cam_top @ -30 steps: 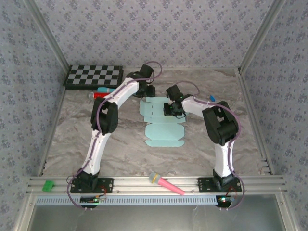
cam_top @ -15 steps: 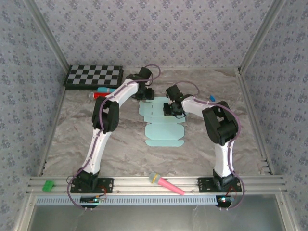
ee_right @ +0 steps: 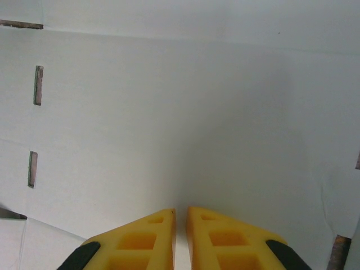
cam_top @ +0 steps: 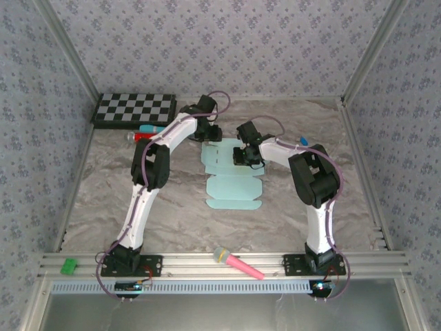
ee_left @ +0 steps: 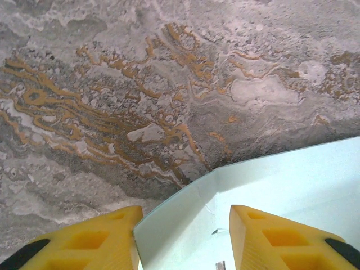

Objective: Fold the paper box

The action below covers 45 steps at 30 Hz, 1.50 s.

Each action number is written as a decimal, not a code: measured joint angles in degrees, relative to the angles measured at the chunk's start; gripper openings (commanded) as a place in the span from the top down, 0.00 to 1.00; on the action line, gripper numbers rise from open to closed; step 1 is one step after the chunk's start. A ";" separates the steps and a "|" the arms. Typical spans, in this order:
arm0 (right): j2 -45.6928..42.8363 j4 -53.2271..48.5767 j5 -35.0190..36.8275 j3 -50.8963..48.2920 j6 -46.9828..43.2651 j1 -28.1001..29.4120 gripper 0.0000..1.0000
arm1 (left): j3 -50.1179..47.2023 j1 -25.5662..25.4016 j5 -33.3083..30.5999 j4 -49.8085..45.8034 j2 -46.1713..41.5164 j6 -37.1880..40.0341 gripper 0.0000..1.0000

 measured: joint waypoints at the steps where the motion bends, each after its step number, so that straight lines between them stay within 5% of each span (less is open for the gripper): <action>1: 0.02 0.00 -0.02 0.04 0.00 0.00 0.84 | 0.00 0.00 0.20 0.26 -0.02 0.33 0.56; 45: 0.44 -0.17 0.24 0.59 -0.02 0.15 0.84 | 2.71 -1.77 10.08 1.53 -0.50 4.98 0.58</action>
